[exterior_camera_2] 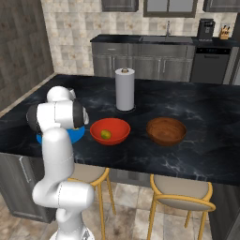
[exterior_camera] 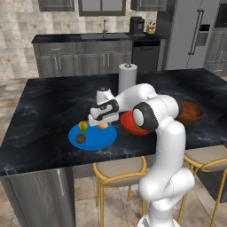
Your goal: Take the fruits from the plate on the dining counter and place two fruits in each bowl.
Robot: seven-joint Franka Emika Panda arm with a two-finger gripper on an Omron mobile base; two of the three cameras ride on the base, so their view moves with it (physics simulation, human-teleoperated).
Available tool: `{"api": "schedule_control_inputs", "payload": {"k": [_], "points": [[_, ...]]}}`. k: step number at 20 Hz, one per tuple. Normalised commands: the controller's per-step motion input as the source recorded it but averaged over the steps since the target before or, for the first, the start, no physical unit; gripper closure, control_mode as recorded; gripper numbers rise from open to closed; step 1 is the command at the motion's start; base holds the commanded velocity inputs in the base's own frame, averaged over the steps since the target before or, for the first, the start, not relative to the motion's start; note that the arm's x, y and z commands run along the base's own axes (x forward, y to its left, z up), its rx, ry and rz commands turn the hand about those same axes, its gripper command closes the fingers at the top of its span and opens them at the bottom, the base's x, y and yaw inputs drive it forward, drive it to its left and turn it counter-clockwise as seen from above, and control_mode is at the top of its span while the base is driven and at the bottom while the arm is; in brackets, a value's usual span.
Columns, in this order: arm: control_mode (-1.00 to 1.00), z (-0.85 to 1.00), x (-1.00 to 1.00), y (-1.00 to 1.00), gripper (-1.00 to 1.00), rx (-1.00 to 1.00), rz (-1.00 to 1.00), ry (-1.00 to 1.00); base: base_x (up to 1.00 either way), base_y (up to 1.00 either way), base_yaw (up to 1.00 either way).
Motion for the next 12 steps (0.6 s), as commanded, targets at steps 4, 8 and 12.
{"api": "schedule_control_inputs", "payload": {"k": [4, 8, 12], "points": [[-1.0, 0.38, 0.03, 0.0, 1.0, 0.0, 0.0, -0.16, 0.0, 0.0, 0.0], [-1.0, 0.97, 0.02, -0.26, 1.0, 0.0, 0.0, -0.18, 0.0, 0.0, 0.0], [-1.0, 0.82, -0.09, -0.49, 1.0, 0.0, -0.08, -0.02, 0.0, 0.0, 0.0]]}}
